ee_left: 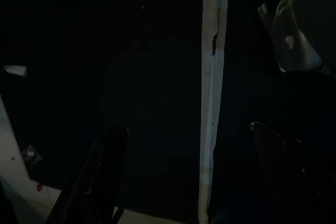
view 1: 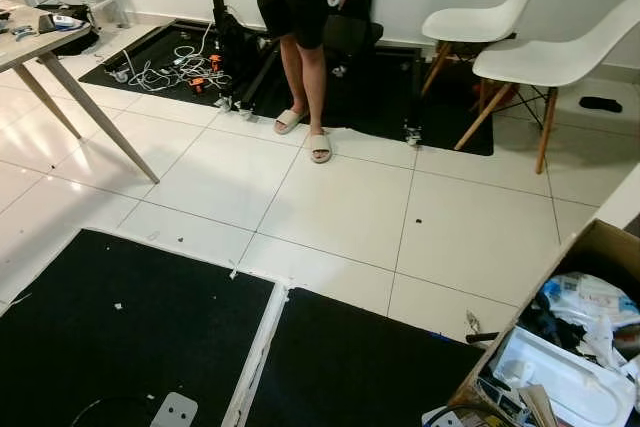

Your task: Picking trash to rubbish bin

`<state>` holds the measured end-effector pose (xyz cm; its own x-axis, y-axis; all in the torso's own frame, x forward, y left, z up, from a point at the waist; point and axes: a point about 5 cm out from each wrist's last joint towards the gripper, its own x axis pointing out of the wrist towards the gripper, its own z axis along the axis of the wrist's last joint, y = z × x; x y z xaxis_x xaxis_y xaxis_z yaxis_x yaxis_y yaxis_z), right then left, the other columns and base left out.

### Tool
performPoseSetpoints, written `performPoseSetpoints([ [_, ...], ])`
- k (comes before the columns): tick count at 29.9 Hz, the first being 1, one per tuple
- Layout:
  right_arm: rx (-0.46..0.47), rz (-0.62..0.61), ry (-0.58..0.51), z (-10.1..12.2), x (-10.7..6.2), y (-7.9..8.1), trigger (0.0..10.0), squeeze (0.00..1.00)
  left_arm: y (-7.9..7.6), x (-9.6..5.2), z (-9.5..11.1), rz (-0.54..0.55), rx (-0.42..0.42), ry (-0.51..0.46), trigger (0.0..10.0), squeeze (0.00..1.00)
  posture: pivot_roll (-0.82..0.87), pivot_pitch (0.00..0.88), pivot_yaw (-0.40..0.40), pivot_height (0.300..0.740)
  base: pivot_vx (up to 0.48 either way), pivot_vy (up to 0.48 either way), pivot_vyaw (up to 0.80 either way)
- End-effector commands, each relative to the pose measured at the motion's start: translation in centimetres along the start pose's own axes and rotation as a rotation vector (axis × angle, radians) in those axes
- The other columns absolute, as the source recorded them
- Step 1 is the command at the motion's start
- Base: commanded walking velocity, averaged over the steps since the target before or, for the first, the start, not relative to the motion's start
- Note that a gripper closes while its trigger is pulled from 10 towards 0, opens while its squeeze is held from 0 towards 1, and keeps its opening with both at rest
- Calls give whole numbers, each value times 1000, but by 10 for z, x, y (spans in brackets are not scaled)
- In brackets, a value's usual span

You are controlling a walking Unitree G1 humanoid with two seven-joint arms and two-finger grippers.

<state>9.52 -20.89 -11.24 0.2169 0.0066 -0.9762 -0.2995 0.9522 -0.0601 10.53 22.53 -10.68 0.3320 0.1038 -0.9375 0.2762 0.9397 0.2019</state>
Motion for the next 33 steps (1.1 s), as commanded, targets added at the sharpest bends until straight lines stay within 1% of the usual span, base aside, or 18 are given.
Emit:
performPoseSetpoints([
  [1,7,4,-5,1,1,3,10000,0,1,0,1,-4,1,-10,10000,0,93,22,16,740,0,0,0],
  [3,6,1,-6,1,0,2,10000,0,-1,0,2,-18,13,-6,10000,0,93,22,16,740,0,0,0],
  [5,6,0,-5,1,0,2,10000,0,-2,0,2,-26,4,-8,10000,0,93,22,16,740,0,-129,0],
  [9,6,0,-5,1,0,2,10000,0,-1,0,2,-22,3,-10,10000,0,93,22,16,740,0,-472,0],
  [11,3,-1,-3,0,0,1,10000,0,3,0,3,14,-15,-12,10000,0,94,23,13,740,0,0,0],
  [14,0,0,-2,0,0,2,10000,0,3,0,3,17,-2,-6,10000,0,94,23,13,740,0,0,0],
  [22,-2,2,-4,1,0,2,10000,0,3,0,3,17,0,-10,10000,0,94,23,13,740,0,0,0],
  [27,-5,4,-3,0,0,2,10000,0,2,0,4,-6,4,-13,10000,0,97,17,12,740,0,0,0],
  [33,-7,5,-3,1,0,3,10000,0,2,0,5,-8,5,-17,10000,0,96,17,16,740,308,0,0],
])
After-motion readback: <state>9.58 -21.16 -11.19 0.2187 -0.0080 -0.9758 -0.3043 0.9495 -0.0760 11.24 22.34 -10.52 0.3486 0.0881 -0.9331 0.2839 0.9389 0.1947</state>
